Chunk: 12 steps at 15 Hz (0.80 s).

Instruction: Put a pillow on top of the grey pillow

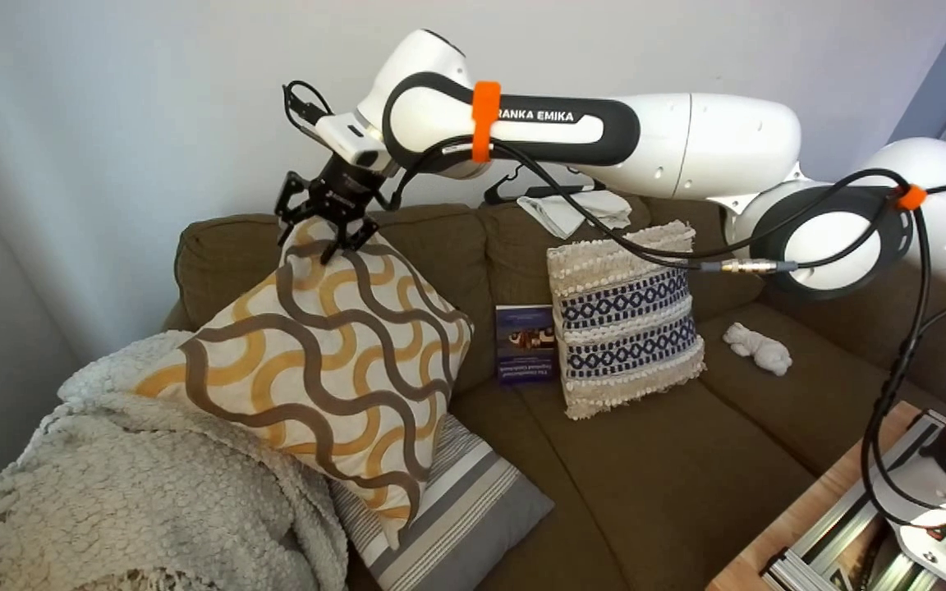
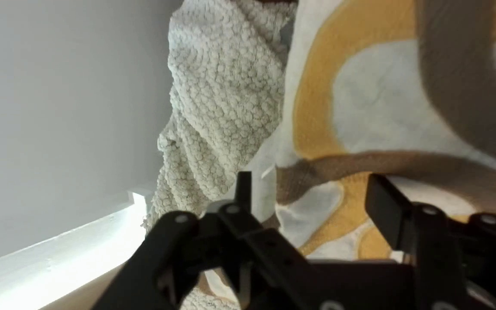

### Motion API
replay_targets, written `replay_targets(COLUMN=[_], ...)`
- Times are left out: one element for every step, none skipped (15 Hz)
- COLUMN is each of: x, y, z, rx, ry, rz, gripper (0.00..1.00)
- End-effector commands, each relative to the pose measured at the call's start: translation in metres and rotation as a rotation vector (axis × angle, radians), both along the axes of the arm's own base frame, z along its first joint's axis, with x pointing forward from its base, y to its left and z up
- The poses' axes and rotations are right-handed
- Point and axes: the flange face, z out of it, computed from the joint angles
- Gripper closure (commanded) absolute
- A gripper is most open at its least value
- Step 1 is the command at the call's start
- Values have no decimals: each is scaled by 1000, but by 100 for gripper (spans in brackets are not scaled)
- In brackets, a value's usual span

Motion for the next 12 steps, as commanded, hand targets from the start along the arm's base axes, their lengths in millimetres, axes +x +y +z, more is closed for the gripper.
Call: replay_targets(x=[17,20,22,24,27,31,36,39,42,38,41,43], y=[-25,-30,-38,-44,-54,-63,-72,-78,-86,-74,-80,-84], z=[40,51,65,74,84,92,99,103,108,103,107,109], rx=[-19,-14,-22,-43,-72,-97,-112,-129,-141,-94,-102,-105], ry=[-62,-75,-74,-66,-66,-82,-90,-96,-94,-101,-104,-105], rz=[-75,-93,-116,-149,-200,-264,-312,-365,-418,-333,-369,-387], gripper=[1,0,0,0,0,0,0,0,0,0,0,0])
